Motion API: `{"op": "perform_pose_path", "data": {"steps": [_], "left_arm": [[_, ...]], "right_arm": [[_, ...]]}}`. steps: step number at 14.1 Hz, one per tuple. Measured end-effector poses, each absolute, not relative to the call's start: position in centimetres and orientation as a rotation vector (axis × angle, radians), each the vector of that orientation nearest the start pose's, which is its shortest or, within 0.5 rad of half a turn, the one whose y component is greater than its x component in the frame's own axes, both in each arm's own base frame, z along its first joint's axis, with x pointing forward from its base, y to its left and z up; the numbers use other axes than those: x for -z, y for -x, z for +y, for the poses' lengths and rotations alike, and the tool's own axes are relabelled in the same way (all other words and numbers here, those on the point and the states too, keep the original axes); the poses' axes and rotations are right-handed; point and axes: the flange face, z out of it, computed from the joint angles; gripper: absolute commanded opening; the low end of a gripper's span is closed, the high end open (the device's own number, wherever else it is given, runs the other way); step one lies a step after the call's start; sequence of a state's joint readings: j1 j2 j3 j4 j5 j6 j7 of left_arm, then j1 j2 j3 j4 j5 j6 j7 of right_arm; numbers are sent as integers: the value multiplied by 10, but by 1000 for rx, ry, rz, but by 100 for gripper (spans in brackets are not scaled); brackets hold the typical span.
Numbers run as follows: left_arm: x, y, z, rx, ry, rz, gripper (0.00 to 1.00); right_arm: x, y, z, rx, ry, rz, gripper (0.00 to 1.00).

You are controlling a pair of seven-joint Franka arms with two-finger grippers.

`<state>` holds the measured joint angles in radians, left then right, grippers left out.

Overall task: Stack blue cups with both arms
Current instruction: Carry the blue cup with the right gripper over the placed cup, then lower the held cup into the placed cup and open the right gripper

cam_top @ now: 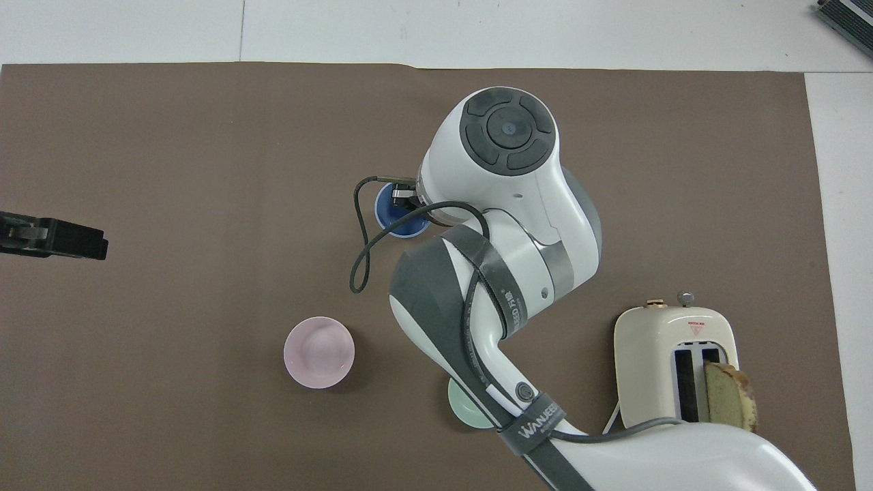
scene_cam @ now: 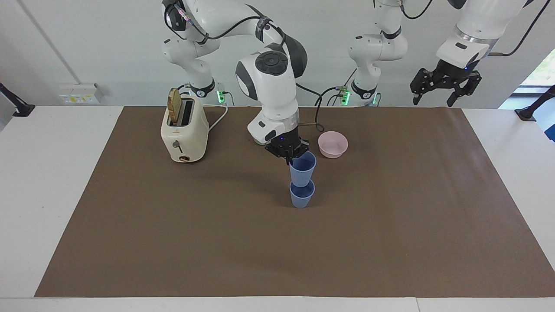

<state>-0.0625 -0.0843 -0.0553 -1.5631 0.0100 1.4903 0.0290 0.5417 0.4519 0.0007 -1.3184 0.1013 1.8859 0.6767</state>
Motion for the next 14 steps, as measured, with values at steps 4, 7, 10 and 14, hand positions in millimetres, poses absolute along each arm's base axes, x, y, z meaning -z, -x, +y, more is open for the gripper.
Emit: {"op": "perform_pose_path", "data": {"steps": [4, 7, 10, 14], "left_arm": [[-666, -516, -61, 19, 3119, 228, 100], [-666, -516, -61, 18, 3119, 228, 100], [-666, -516, -61, 18, 3119, 227, 100], [-666, -516, -61, 18, 3119, 227, 100]], "right_arm": [[-481, -603, 373, 47, 2990, 239, 0], [-482, -606, 375, 57, 2985, 238, 0], [-482, -610, 377, 66, 2981, 238, 0], [-481, -618, 377, 83, 2976, 248, 0]]}}
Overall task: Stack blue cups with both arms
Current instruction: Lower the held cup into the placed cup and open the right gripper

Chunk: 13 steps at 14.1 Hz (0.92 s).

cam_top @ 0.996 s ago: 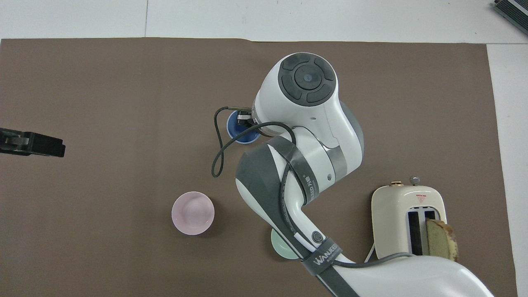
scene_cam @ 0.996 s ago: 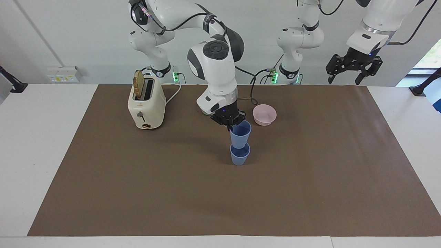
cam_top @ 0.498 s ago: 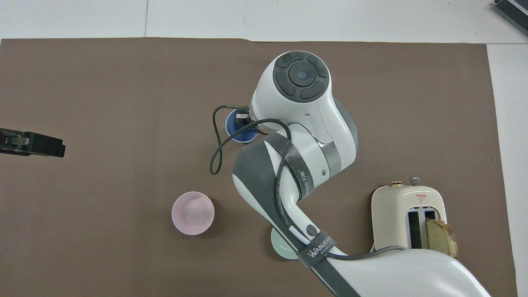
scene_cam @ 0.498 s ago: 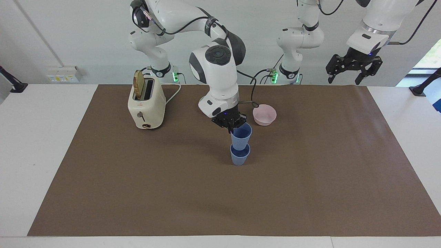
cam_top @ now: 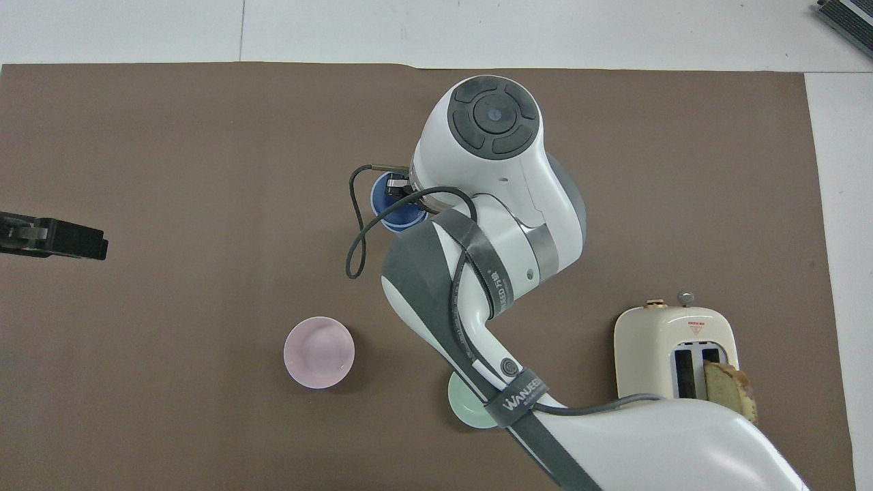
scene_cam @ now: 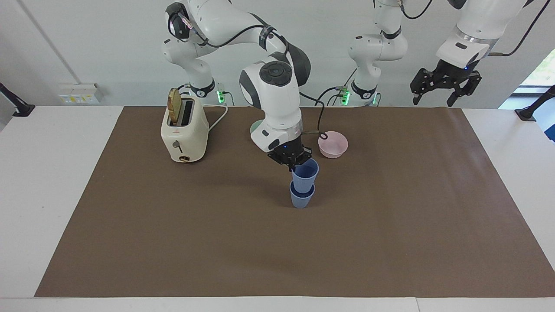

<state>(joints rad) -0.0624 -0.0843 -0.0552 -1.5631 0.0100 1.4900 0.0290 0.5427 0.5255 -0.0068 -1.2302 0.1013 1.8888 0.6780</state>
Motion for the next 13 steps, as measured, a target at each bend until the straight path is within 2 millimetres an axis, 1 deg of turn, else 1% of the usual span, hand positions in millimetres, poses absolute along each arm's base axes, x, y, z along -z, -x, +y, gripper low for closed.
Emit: {"op": "perform_pose_path", "data": {"steps": [3, 10, 11, 12, 13], "left_arm": [[-666, -516, -61, 18, 3119, 228, 100], [-666, -516, -61, 18, 3119, 227, 100], [-666, -516, -61, 18, 3119, 227, 100], [-666, -516, -61, 18, 3119, 227, 100], [-666, -516, -61, 18, 3119, 227, 100]], "right_arm": [[-487, -621, 376, 101, 2969, 251, 0], [-482, -621, 380, 91, 2972, 245, 0], [-481, -621, 380, 90, 2972, 245, 7], [-481, -621, 380, 89, 2973, 245, 30], [-480, -622, 380, 89, 2973, 246, 49]]}}
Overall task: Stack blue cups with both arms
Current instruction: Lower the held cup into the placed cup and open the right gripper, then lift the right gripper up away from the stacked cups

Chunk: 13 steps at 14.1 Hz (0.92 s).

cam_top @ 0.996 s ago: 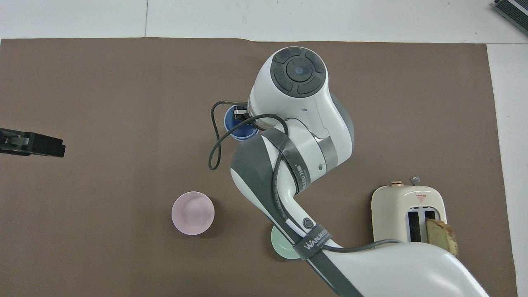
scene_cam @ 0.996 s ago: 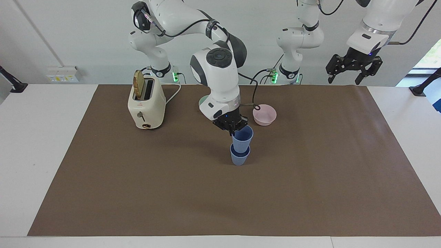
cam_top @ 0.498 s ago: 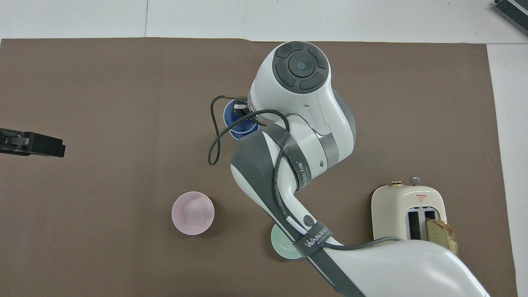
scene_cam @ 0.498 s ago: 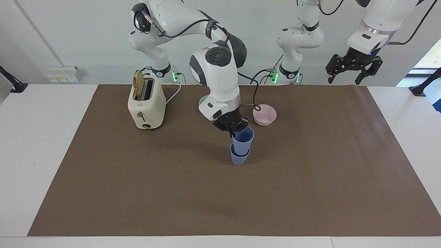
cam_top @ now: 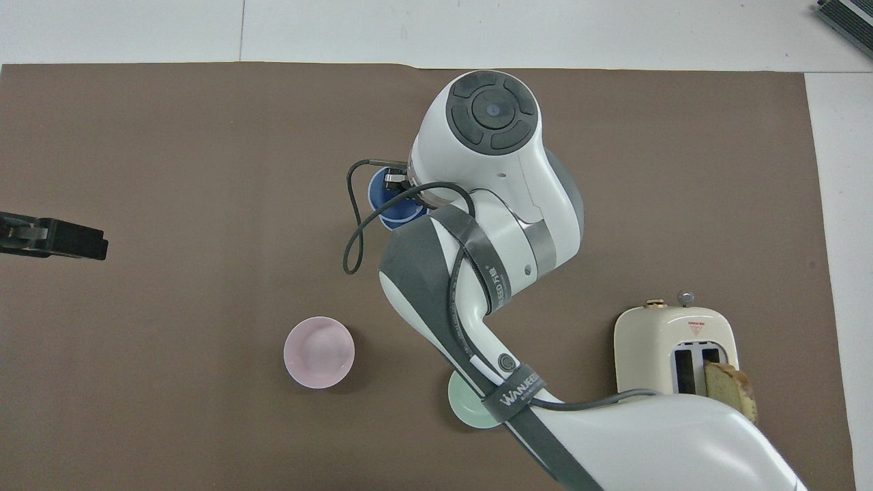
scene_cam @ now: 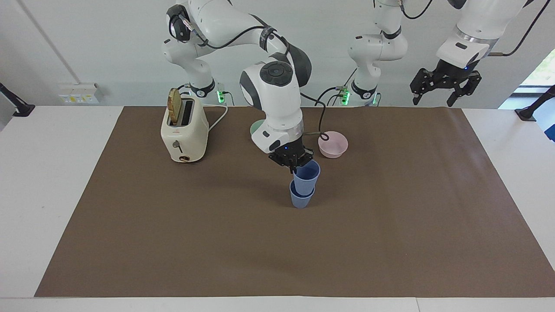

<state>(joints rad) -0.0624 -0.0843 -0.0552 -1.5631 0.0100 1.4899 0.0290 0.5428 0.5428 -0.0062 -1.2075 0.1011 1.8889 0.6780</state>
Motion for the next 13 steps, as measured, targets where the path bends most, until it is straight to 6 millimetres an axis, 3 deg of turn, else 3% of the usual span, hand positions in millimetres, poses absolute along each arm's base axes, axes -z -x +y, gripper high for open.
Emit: {"op": "perform_pose_path", "data": {"steps": [7, 11, 13], "left_arm": [[-666, -516, -61, 18, 3119, 227, 100], [-666, -516, -61, 18, 3119, 227, 100], [-666, -516, -61, 18, 3119, 227, 100]], "right_arm": [[-480, -622, 380, 90, 2973, 247, 50], [-488, -628, 370, 118, 2970, 268, 96], [-512, -637, 342, 171, 2966, 321, 100]]}}
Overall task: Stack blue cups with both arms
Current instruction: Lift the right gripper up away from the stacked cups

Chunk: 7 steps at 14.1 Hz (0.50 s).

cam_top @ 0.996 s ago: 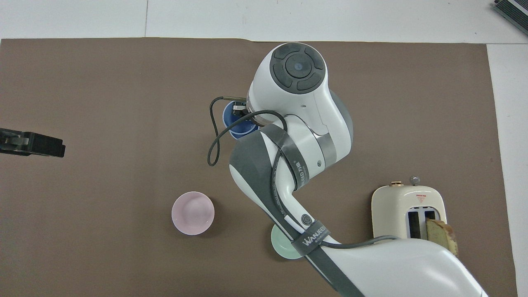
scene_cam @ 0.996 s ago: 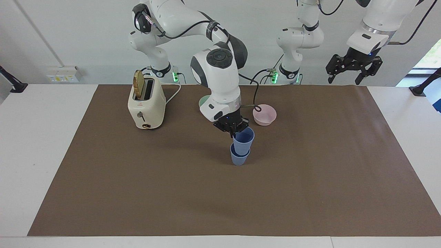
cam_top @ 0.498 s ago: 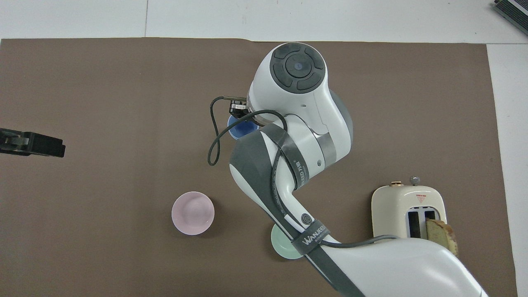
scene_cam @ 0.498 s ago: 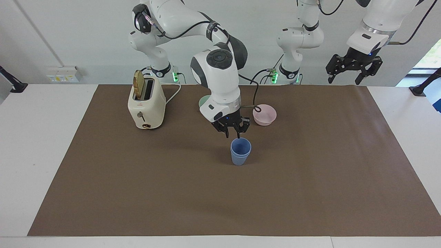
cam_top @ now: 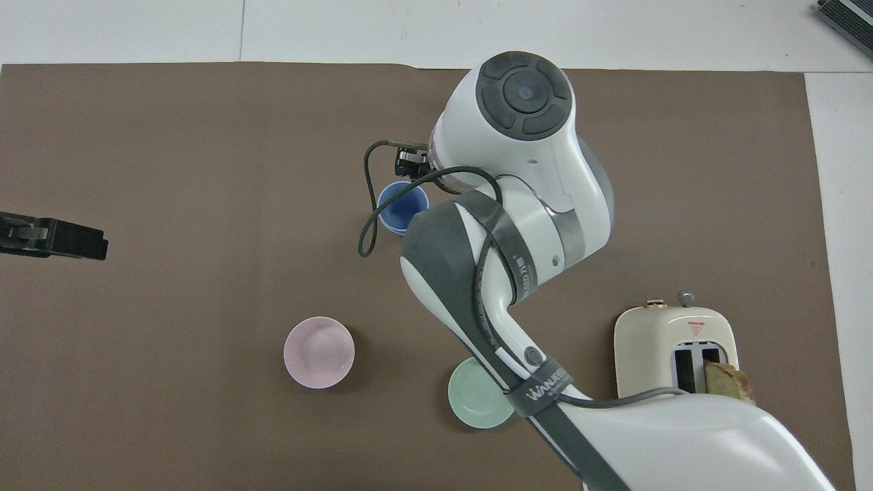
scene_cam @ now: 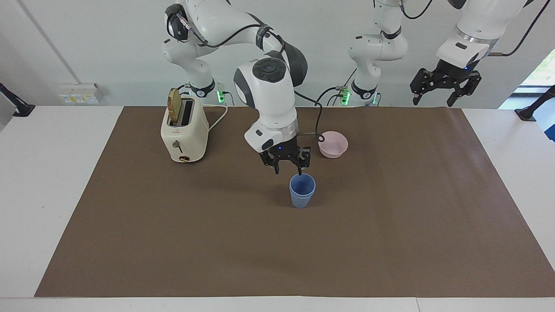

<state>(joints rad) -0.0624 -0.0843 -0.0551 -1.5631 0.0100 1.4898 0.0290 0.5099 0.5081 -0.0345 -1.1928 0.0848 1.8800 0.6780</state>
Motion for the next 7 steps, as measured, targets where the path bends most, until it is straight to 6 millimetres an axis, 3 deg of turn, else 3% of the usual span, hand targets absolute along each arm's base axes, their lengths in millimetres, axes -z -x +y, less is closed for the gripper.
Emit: {"op": "perform_pose_path", "data": {"steps": [4, 7], "left_arm": [[-666, -516, -61, 18, 3119, 227, 100], [-666, -516, -61, 18, 3119, 227, 100]], "right_arm": [[-567, -640, 225, 219, 2979, 449, 100], [-595, -618, 128, 199, 3008, 441, 100]]}}
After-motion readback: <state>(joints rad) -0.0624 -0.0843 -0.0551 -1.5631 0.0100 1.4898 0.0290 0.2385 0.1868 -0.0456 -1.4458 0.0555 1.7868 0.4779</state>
